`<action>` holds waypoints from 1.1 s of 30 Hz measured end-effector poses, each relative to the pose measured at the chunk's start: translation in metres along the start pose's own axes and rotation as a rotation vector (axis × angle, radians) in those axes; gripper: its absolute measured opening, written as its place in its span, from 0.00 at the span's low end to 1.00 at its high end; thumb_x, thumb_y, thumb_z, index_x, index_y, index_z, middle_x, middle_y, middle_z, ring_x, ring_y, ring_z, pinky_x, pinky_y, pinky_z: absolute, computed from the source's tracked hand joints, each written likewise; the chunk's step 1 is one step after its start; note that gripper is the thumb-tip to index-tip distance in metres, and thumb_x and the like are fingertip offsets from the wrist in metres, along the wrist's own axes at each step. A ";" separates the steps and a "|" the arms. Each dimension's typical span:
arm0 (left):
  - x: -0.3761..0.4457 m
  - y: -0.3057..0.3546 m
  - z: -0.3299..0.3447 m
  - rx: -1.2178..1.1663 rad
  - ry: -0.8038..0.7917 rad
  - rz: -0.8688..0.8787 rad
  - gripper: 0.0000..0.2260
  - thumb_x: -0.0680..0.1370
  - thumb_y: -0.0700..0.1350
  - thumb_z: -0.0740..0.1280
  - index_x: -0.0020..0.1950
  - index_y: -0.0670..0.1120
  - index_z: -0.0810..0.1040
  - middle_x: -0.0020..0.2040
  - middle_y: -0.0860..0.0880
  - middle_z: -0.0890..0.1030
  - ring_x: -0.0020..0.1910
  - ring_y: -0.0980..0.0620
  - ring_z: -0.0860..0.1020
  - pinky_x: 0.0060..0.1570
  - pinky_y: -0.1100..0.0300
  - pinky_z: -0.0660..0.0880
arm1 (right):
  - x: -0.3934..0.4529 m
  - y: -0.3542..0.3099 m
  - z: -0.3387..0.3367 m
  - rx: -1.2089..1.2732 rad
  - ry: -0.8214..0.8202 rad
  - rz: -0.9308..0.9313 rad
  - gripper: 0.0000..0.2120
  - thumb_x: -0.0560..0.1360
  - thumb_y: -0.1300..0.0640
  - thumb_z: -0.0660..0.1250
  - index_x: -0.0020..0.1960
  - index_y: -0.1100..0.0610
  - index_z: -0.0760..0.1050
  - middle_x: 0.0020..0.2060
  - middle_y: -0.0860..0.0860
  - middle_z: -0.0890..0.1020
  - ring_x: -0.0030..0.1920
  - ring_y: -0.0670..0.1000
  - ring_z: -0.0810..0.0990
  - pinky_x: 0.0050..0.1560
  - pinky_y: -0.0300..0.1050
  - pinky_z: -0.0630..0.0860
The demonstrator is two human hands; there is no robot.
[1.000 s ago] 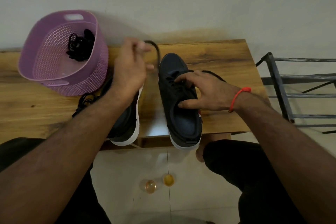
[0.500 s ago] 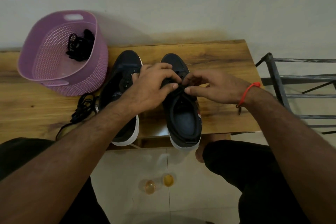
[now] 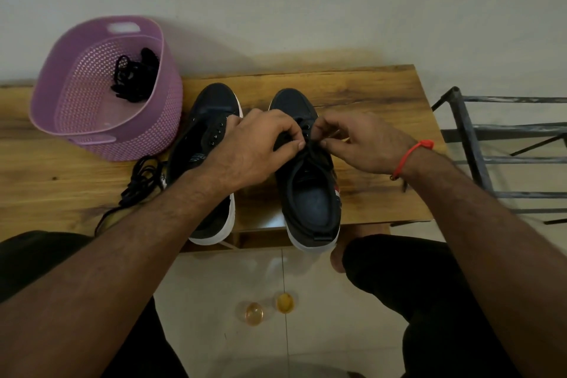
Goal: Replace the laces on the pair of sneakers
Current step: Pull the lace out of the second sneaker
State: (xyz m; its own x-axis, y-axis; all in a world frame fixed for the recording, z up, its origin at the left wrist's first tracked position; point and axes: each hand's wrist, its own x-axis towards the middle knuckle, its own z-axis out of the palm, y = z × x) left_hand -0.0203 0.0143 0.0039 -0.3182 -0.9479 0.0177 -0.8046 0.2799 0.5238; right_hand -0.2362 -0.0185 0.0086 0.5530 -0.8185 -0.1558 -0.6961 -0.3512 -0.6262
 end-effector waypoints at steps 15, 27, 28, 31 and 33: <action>-0.001 0.001 0.004 -0.123 -0.011 -0.030 0.04 0.80 0.50 0.67 0.54 0.56 0.79 0.46 0.60 0.80 0.43 0.67 0.76 0.52 0.59 0.75 | -0.001 -0.003 -0.001 0.009 0.054 0.014 0.03 0.79 0.53 0.68 0.52 0.49 0.78 0.49 0.43 0.81 0.52 0.43 0.80 0.55 0.47 0.80; -0.002 0.007 0.008 -0.144 0.031 -0.111 0.03 0.78 0.52 0.69 0.50 0.55 0.77 0.44 0.58 0.79 0.44 0.62 0.77 0.44 0.66 0.73 | -0.003 -0.011 0.002 0.003 0.051 -0.045 0.08 0.77 0.49 0.69 0.55 0.48 0.77 0.56 0.49 0.75 0.54 0.49 0.78 0.54 0.46 0.79; -0.002 0.007 0.008 -0.149 0.036 -0.121 0.04 0.78 0.52 0.69 0.49 0.54 0.78 0.43 0.58 0.79 0.43 0.62 0.77 0.41 0.68 0.71 | -0.003 -0.012 0.002 0.011 0.045 -0.047 0.08 0.76 0.48 0.69 0.55 0.48 0.77 0.57 0.51 0.74 0.54 0.50 0.78 0.55 0.47 0.79; -0.001 0.006 0.007 -0.167 0.036 -0.138 0.04 0.77 0.52 0.70 0.49 0.54 0.78 0.43 0.57 0.80 0.39 0.65 0.77 0.36 0.72 0.69 | -0.003 -0.014 0.000 0.043 0.024 -0.047 0.12 0.74 0.46 0.68 0.55 0.50 0.78 0.57 0.53 0.75 0.55 0.53 0.77 0.57 0.52 0.79; 0.000 0.004 0.004 -0.182 -0.002 -0.134 0.03 0.78 0.52 0.70 0.49 0.55 0.79 0.44 0.57 0.81 0.38 0.68 0.76 0.37 0.73 0.72 | -0.003 -0.014 0.000 0.016 0.018 -0.053 0.11 0.75 0.47 0.68 0.55 0.51 0.79 0.56 0.52 0.75 0.55 0.53 0.77 0.57 0.53 0.79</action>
State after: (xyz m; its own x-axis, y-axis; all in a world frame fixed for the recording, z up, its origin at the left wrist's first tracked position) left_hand -0.0254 0.0163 0.0022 -0.2155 -0.9744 -0.0638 -0.7363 0.1192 0.6661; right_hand -0.2283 -0.0109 0.0178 0.5809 -0.8068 -0.1082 -0.6581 -0.3873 -0.6456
